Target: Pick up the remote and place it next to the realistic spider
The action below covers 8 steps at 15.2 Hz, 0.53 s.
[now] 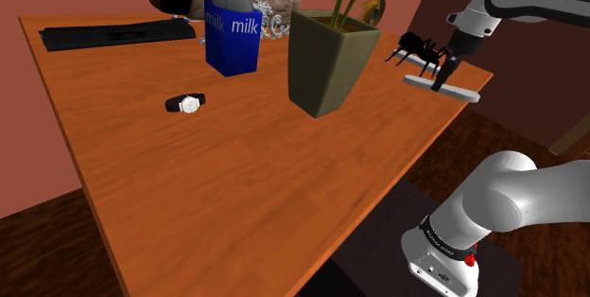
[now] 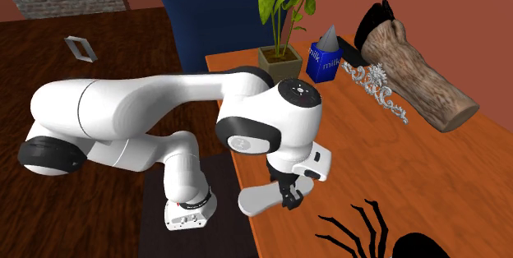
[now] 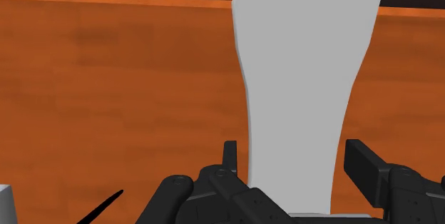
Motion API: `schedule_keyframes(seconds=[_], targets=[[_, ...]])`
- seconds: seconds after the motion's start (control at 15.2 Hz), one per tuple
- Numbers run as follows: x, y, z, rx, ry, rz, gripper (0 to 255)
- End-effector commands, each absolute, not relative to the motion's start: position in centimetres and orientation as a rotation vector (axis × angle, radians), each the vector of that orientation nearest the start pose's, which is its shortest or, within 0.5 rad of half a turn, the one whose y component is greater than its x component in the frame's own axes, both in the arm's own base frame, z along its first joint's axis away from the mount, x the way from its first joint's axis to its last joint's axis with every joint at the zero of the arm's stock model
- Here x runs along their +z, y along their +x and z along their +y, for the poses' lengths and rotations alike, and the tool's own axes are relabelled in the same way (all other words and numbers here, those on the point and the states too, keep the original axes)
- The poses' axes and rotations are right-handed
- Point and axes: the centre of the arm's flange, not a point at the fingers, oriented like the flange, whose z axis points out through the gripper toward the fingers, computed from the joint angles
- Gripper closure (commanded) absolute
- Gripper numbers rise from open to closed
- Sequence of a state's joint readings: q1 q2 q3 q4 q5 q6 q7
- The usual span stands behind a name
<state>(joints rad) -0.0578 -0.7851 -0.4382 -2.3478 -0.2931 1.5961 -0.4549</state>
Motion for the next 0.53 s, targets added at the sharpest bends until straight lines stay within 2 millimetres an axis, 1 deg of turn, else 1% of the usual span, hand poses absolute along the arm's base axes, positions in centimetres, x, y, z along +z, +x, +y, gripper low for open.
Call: schedule_keyframes(seconds=[0.0,0.4,0.46], targets=[[56.09,26.13,-21.6,0.014,-3.121,-0.141,255],[56.09,26.14,-21.6,0.014,-3.121,-0.14,255],[56.09,26.13,-21.6,0.014,-3.121,-0.14,0]])
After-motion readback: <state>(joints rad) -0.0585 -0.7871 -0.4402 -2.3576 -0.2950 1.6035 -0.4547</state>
